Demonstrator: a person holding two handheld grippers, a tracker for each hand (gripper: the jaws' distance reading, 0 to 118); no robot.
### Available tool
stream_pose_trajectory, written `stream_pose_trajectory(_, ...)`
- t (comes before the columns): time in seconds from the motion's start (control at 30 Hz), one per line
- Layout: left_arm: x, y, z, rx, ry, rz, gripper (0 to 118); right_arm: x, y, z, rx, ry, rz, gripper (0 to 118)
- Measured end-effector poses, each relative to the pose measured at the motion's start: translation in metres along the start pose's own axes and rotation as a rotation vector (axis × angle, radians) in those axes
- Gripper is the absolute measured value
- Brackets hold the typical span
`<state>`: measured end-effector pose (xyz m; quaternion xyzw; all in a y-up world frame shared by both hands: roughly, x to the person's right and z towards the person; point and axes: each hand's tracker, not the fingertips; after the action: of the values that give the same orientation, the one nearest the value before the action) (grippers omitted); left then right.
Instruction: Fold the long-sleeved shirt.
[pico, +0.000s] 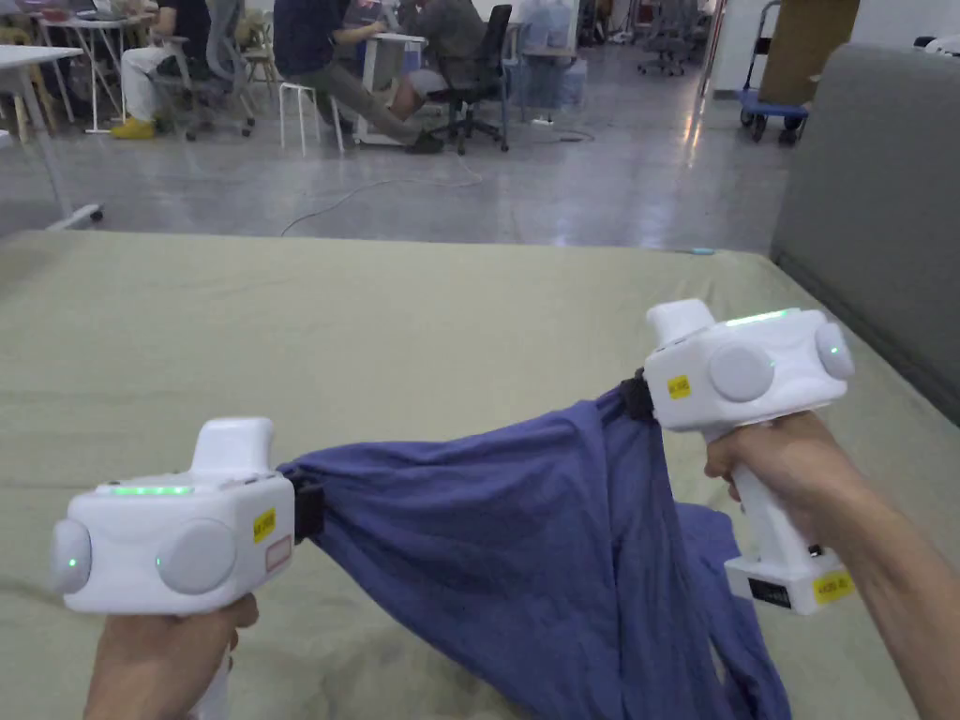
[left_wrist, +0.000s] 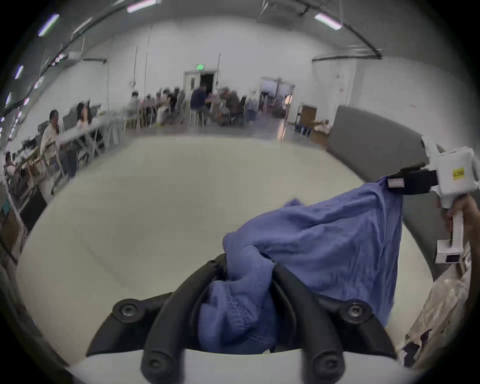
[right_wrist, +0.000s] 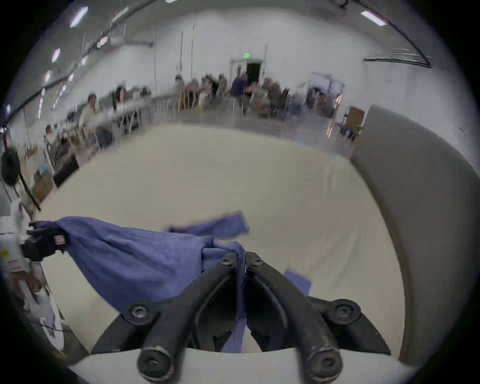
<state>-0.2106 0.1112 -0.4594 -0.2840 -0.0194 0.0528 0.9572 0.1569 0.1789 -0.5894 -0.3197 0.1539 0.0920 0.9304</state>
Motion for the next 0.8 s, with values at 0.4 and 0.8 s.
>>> stream_pose_trajectory(0.4, 0.061, 0.294, 0.052, 0.406, -0.037, -0.161, 16, 0.066, 0.211, 0.143, 0.422, -0.179, -0.058, 0)
stream_pose_trajectory(0.8, 0.065, 0.272, 0.027, 0.392, -0.005, -0.134, 16, 0.076, 0.183, 0.120, 0.399, -0.134, -0.139, 0)
